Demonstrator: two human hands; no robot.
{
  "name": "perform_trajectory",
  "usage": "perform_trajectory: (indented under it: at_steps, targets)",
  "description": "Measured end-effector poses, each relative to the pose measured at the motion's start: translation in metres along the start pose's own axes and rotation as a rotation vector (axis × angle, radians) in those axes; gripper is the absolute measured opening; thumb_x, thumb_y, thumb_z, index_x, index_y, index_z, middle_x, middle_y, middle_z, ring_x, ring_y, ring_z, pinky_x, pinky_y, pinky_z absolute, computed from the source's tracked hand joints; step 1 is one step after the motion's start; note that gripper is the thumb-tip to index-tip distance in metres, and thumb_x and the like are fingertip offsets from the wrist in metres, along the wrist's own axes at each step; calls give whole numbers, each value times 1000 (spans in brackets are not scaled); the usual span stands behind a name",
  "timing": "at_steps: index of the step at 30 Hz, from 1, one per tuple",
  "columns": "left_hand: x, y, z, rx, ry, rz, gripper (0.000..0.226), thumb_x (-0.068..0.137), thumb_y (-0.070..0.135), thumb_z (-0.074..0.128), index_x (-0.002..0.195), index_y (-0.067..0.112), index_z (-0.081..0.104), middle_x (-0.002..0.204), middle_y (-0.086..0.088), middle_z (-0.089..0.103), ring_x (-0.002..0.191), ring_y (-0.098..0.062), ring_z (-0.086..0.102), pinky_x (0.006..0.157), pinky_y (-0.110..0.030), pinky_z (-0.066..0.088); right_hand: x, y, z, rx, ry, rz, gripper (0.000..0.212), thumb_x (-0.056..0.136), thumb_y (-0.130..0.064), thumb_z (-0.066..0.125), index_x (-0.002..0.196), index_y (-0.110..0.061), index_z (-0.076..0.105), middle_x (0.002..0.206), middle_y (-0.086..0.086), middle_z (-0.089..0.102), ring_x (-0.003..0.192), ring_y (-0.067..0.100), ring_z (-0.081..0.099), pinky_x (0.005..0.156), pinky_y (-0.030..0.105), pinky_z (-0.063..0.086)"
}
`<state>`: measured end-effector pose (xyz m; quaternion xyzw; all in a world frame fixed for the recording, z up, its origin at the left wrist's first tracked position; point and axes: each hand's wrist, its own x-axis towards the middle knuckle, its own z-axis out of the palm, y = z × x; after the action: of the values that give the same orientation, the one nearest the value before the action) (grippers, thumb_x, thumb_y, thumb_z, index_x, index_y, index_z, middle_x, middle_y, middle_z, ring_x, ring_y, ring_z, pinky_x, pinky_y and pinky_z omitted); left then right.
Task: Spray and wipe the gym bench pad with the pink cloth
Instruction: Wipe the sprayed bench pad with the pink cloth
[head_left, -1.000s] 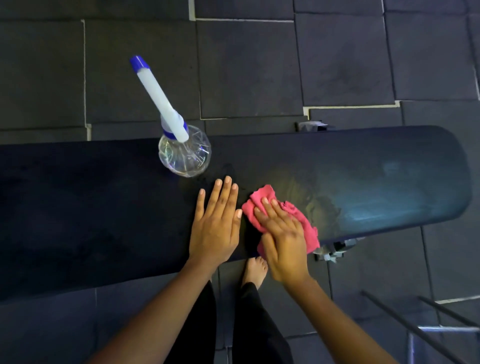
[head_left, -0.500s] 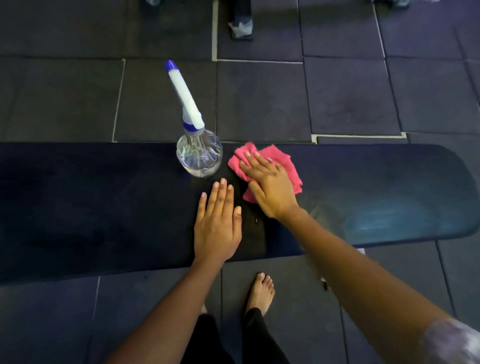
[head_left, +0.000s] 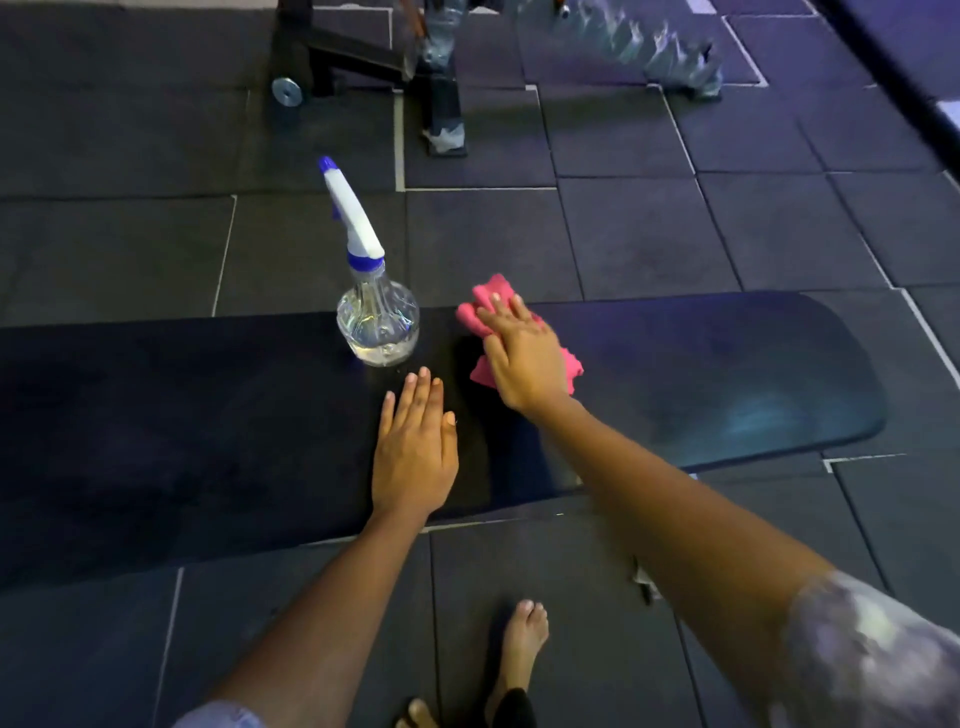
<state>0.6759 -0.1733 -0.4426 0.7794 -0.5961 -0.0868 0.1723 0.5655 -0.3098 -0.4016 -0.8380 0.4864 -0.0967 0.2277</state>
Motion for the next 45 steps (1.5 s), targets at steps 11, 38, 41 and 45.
perform_trajectory:
  at_steps: [11,38,41,45]
  targets:
    - [-7,-4,0,-7,-10,39,56,98,30,24,141,1,43,151,-15,37,143,-26,30,119,-38,11,-103,-5,15,-118,-127,-34,59,91,-39,27,146,-26,45,155,0,38,146,25,33,111,48,33]
    - [-31,-40,-30,-117,-52,36,51,99,33,29,134,7,55,147,-7,45,139,-18,37,116,-40,23,-102,-1,15,-48,-245,-254,56,86,-28,37,138,-20,56,149,2,47,143,24,36,116,37,20]
    - [-42,-56,-42,-35,-89,12,52,100,36,27,137,10,52,150,-3,41,141,-16,32,117,-43,20,-84,-6,4,229,-115,-76,52,86,-22,37,131,-18,61,142,5,55,140,25,43,118,35,21]
    - [-36,-62,-49,33,-101,-48,52,100,37,25,141,13,45,153,-2,35,144,-15,25,118,-43,14,-15,-11,-11,389,160,113,56,90,-15,33,144,-17,48,154,-1,39,146,30,28,122,40,17]
